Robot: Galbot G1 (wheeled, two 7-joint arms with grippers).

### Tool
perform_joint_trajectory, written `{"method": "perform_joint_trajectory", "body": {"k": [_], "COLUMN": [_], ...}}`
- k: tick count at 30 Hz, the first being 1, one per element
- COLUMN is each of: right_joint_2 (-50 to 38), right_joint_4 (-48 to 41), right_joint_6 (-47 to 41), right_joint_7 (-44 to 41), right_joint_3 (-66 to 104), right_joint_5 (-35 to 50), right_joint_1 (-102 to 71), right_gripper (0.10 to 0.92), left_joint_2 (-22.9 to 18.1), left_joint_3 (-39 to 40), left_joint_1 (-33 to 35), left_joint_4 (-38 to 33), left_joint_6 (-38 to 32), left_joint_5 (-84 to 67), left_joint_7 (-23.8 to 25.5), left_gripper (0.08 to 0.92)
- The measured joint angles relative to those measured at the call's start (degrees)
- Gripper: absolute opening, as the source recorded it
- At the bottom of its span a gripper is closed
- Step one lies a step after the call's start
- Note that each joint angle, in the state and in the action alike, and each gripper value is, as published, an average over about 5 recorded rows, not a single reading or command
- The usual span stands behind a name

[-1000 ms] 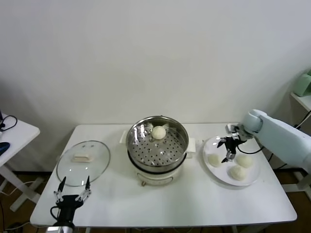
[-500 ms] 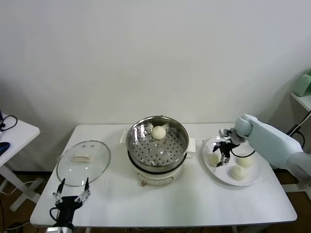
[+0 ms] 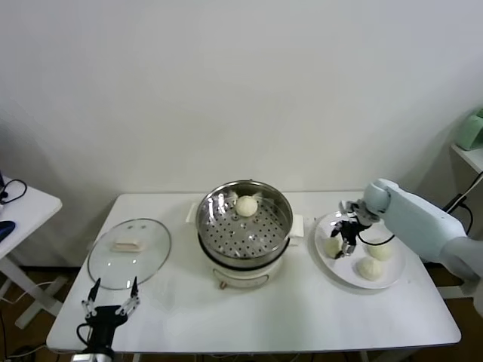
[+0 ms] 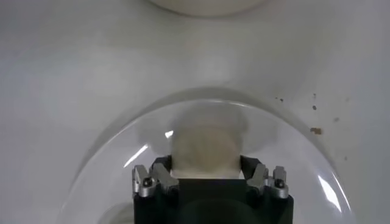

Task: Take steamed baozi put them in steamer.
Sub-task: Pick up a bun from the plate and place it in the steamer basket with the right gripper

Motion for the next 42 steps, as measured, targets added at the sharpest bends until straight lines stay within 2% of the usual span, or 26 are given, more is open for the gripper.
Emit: {"method": "perform_joint_trajectory", "body": {"k": [11, 28, 35, 42], "right_joint_2": [-0.4, 5.9, 10.2, 14.7], "right_joint_4": [0.9, -1.0, 1.6, 5.5], "right_joint_6": [-1.1, -3.5, -5.3, -7.4], "right_joint_7": [-0.1, -2.5, -2.2, -0.7], "right_joint_3": [-2.5, -18.3, -22.3, -23.7], "right_joint_5": [4.3, 26.2, 34.3, 38.5], "right_joint_1": [4.3, 27.4, 33.3, 34.6], "right_gripper": [0.687, 0.693, 0.692, 0.69], "left_joint_2": [0.0, -0.5, -0.6, -0.8], "left_joint_3": [0.1, 1.3, 1.6, 1.6], "left_joint_1": [0.0, -0.1, 0.1, 0.4], "left_joint_4": [-0.3, -1.4, -2.1, -2.7], "left_joint_6": [0.1, 0.1, 0.1, 0.2], "left_joint_5": [0.2, 1.3, 1.5, 1.7], "left_joint_7": [0.0, 0.1, 0.1, 0.1], "left_gripper": [0.823, 0.823, 0.823, 0.823]}}
